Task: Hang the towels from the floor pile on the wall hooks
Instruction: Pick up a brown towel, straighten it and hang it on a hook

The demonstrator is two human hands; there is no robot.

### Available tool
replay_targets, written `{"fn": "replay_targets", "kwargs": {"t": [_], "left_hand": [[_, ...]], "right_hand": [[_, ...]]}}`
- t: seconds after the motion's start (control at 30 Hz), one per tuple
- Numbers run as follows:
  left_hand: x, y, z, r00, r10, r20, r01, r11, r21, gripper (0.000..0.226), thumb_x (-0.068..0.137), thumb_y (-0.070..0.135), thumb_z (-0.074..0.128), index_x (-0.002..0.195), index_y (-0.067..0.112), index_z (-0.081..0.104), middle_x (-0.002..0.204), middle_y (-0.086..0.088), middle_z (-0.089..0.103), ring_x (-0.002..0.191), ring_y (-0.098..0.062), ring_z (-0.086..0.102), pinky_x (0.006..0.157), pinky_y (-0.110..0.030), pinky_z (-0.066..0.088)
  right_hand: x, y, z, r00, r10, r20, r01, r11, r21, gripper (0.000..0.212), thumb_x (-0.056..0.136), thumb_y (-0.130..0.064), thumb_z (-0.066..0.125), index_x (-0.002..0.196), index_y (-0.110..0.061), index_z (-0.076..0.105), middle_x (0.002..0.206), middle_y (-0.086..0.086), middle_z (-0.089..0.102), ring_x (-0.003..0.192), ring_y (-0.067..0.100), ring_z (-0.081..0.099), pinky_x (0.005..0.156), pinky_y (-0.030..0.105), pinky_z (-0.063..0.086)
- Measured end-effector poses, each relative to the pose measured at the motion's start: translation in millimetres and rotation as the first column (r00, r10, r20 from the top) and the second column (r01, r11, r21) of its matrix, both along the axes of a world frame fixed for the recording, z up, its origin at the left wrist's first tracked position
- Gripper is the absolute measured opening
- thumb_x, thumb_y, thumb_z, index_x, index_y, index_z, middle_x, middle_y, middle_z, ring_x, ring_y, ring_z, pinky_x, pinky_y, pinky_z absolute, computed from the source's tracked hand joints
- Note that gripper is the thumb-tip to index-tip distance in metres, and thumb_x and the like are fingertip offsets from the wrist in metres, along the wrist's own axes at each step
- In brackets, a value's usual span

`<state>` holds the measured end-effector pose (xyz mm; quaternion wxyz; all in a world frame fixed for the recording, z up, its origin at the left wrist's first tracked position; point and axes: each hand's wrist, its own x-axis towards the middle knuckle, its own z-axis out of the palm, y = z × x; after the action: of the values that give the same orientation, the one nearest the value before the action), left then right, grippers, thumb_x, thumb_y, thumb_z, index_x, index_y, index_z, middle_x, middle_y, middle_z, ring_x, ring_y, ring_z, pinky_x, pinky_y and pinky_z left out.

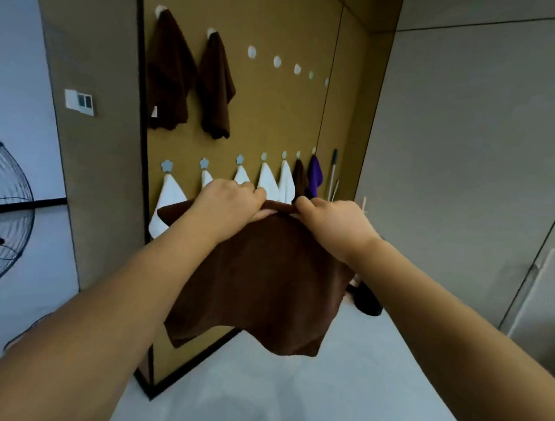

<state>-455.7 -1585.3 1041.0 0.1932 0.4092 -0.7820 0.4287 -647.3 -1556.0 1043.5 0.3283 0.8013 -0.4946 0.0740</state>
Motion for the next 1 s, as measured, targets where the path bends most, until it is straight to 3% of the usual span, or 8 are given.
{"fn": "replay_targets", "kwargs": {"t": [0.07,0.13,0.23,0.4,0.57,0.7,0.83,1.0], "left_hand": [[-9.8,-36.8,-3.5,0.999,-0.034,-0.024,0.032,0.995,-0.090,0.043,0.075,0.046,0.060,0.058,0.007,0.058,0.046,-0.005,0.052,0.032,-0.022,0.048,0.043,-0.017,0.020],[-21.2,-73.4,-9.3,1.000,-0.022,-0.017,0.021,0.996,-0.089,0.043,0.068,0.045,0.071,0.054,0.008,0.055,0.043,-0.005,0.049,0.029,-0.021,0.045,0.043,-0.016,0.020],[-41.7,-120.0,-12.5,1.000,-0.008,-0.003,0.008,0.997,-0.079,0.043,0.068,0.042,0.074,0.053,0.007,0.053,0.042,-0.006,0.048,0.028,-0.021,0.043,0.043,-0.017,0.020],[-87.0,-192.2,18.8,1.000,-0.009,-0.029,0.003,0.979,-0.203,0.044,0.078,0.045,0.057,0.055,0.007,0.056,0.042,-0.005,0.048,0.027,-0.021,0.042,0.044,-0.016,0.018],[-126.8,-259.8,45.4,0.996,-0.014,-0.089,-0.010,0.967,-0.256,0.050,0.084,0.046,0.037,0.057,0.008,0.053,0.044,-0.007,0.049,0.029,-0.023,0.045,0.043,-0.017,0.019],[-133.7,-313.8,47.8,0.996,-0.018,-0.091,-0.004,0.971,-0.237,0.051,0.086,0.046,0.035,0.059,0.006,0.052,0.046,-0.008,0.050,0.031,-0.025,0.047,0.043,-0.018,0.023],[-128.0,-364.2,45.5,0.991,-0.004,-0.133,-0.033,0.963,-0.268,0.051,0.086,0.047,0.037,0.057,0.008,0.052,0.045,-0.007,0.050,0.031,-0.024,0.047,0.043,-0.017,0.022],[-111.9,-439.3,36.4,0.983,-0.024,-0.182,-0.026,0.963,-0.267,0.054,0.086,0.051,0.036,0.058,0.008,0.054,0.046,-0.006,0.052,0.033,-0.024,0.049,0.041,-0.018,0.023]], "right_hand": [[-12.0,-33.6,-3.1,1.000,0.008,-0.024,-0.009,1.000,-0.007,0.018,0.101,-0.031,0.037,0.112,-0.017,0.041,0.077,-0.002,0.043,0.063,0.020,0.054,0.055,0.031,0.044],[-24.6,-67.7,-6.9,0.999,0.015,-0.044,-0.016,1.000,-0.023,0.019,0.101,-0.031,0.036,0.113,-0.017,0.041,0.077,-0.003,0.042,0.060,0.018,0.048,0.052,0.029,0.037],[-46.1,-117.5,-8.4,0.996,0.048,-0.071,-0.050,0.998,-0.027,0.021,0.102,-0.031,0.033,0.114,-0.016,0.040,0.079,-0.001,0.045,0.063,0.020,0.052,0.053,0.030,0.040],[-94.5,-196.3,26.8,0.990,0.096,-0.104,-0.103,0.992,-0.068,0.026,0.103,-0.029,0.030,0.119,-0.013,0.040,0.089,0.003,0.056,0.074,0.026,0.060,0.060,0.037,0.049],[-136.3,-273.1,60.1,0.990,0.122,-0.068,-0.129,0.985,-0.116,0.033,0.103,-0.038,0.021,0.114,-0.012,0.039,0.088,0.005,0.053,0.077,0.033,0.059,0.057,0.035,0.037],[-145.2,-330.4,65.3,0.981,0.162,-0.106,-0.177,0.974,-0.143,0.032,0.103,-0.038,0.021,0.113,-0.013,0.038,0.085,0.003,0.047,0.067,0.031,0.053,0.054,0.034,0.034],[-142.7,-389.5,67.8,0.972,0.212,-0.103,-0.229,0.951,-0.207,0.031,0.103,-0.037,0.022,0.111,-0.013,0.039,0.087,0.006,0.052,0.058,0.028,0.041,0.044,0.030,0.018],[-127.9,-468.0,63.8,0.971,0.188,-0.145,-0.216,0.955,-0.204,0.023,0.103,-0.031,0.029,0.116,-0.014,0.037,0.083,0.002,0.044,0.065,0.030,0.054,0.052,0.032,0.035]]}}
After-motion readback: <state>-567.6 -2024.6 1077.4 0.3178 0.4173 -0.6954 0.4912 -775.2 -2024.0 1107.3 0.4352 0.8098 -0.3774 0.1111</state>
